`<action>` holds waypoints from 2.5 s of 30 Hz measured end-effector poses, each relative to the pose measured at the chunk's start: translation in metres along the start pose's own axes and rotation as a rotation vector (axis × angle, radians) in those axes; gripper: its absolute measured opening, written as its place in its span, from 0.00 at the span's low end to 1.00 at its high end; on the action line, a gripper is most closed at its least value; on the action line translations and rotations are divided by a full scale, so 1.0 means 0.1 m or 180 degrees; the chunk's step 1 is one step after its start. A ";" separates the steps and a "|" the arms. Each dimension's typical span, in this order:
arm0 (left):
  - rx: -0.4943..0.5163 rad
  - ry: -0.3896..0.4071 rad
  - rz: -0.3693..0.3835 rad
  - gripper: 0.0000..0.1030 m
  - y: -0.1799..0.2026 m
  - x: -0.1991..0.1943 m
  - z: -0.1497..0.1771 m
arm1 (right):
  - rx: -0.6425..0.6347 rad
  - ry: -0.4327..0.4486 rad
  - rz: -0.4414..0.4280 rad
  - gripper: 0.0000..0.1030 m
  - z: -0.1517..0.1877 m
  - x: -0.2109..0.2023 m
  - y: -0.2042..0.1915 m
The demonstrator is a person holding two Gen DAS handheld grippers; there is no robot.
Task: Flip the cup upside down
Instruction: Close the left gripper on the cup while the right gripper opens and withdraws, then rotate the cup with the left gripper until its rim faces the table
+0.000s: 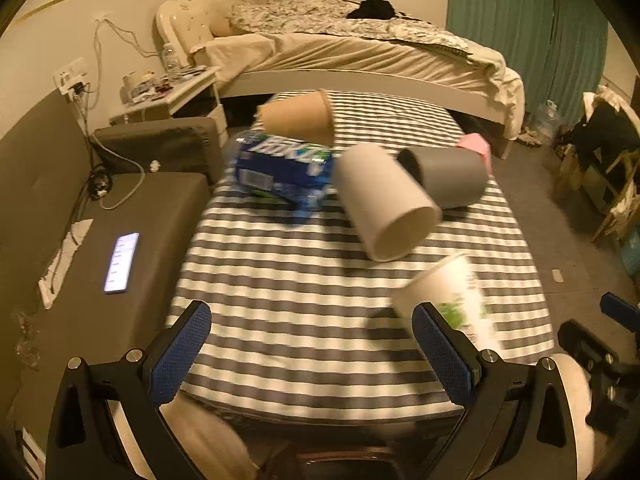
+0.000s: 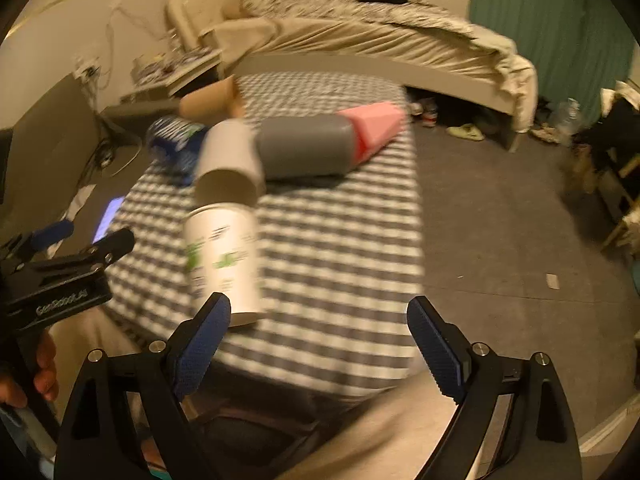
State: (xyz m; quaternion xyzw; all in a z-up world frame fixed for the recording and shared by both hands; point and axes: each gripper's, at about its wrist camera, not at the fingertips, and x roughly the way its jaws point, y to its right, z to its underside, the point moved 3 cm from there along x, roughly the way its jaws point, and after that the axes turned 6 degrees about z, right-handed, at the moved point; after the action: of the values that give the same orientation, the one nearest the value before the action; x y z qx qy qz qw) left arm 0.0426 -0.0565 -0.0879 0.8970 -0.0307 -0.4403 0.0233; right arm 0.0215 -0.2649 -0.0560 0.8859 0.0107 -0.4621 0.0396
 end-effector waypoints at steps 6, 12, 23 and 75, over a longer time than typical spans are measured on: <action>0.0104 -0.0059 0.0098 1.00 0.39 0.12 0.05 | 0.0409 0.0036 0.0244 0.87 0.09 0.01 0.51; 0.0230 -0.0251 0.0262 1.00 0.74 0.28 0.19 | 0.0737 -0.0033 0.0292 0.87 0.16 0.11 0.85; 0.0277 -0.0455 0.0343 0.99 0.84 0.53 0.36 | 0.0874 -0.0136 0.0338 0.87 0.29 0.22 1.05; 0.0479 -0.0588 0.0670 0.55 0.62 0.08 0.03 | 0.0515 -0.0125 0.0381 0.87 0.15 0.17 0.57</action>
State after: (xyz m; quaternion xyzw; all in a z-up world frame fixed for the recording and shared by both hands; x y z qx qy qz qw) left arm 0.0426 -0.1192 -0.0915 0.8438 -0.1593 -0.5124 -0.0009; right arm 0.0221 -0.3237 -0.0750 0.8761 -0.0804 -0.4754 -0.0043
